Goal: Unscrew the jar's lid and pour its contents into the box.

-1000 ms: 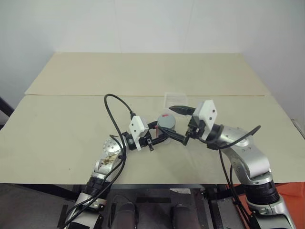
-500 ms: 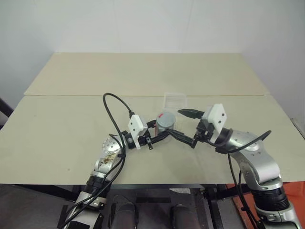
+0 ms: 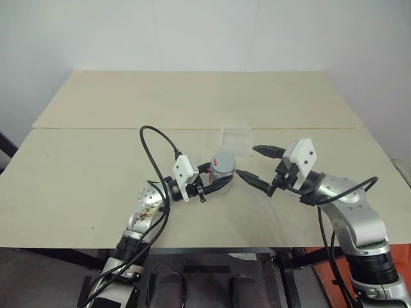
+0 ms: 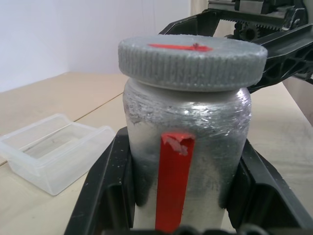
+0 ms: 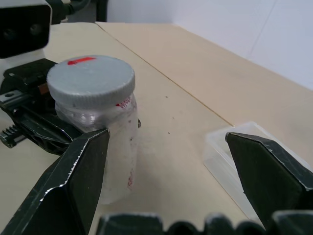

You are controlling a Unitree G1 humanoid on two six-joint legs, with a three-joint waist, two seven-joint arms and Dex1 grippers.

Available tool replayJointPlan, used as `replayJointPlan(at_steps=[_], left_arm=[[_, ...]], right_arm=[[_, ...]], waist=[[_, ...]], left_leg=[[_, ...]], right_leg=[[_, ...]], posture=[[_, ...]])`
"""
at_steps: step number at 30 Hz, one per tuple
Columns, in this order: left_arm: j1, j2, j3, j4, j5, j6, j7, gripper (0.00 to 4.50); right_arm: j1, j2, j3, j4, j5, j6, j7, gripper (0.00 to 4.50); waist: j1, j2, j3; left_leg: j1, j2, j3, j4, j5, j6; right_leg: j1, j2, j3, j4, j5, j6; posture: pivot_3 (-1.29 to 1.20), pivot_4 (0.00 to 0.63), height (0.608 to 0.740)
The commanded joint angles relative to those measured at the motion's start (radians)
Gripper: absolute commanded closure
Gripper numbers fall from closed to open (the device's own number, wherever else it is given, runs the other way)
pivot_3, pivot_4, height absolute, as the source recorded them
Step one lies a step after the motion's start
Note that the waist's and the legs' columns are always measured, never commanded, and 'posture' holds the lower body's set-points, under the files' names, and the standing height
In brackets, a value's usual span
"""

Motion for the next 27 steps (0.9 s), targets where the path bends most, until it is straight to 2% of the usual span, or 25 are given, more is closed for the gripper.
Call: replayJointPlan(at_steps=[1,6,15,27], left_arm=[[-0.014,-0.005,0.004,-0.014,-0.010,-0.027,-0.006,2.55],[-0.012,-0.006,0.005,-0.014,-0.008,-0.028,-0.001,2.55],[-0.012,-0.010,0.004,-0.014,0.004,-0.032,0.018,2.55],[-0.011,-0.008,-0.003,-0.016,0.009,-0.034,0.025,2.55]], right_arm=[[0.012,-0.022,-0.038,-0.027,0.017,-0.017,0.018,0.06],[0.056,-0.065,-0.056,-0.088,0.097,-0.002,0.099,0.06],[-0.003,0.011,0.021,-0.207,0.068,0.078,-0.041,0.06],[-0.078,0.088,0.121,-0.162,0.015,0.083,-0.090,0.06]], waist=[[0.000,0.000,0.000],[0.003,0.000,0.000],[-0.001,0.000,0.000],[-0.002,0.000,0.000]], left_leg=[[0.000,0.000,0.000,0.000,0.000,0.000],[0.000,0.000,0.000,0.000,0.000,0.000],[0.000,0.001,-0.001,0.000,0.000,0.000],[0.000,0.000,-0.001,0.000,0.000,0.000]], right_leg=[[0.000,0.000,0.000,0.000,0.000,0.000],[0.000,0.000,0.000,0.000,0.000,0.000],[0.000,0.001,0.000,0.001,0.000,0.000],[0.000,0.000,0.000,0.001,0.000,0.000]], posture=[[0.00,0.150,0.740],[0.00,0.150,0.740],[0.00,0.150,0.740],[0.00,0.150,0.740]])
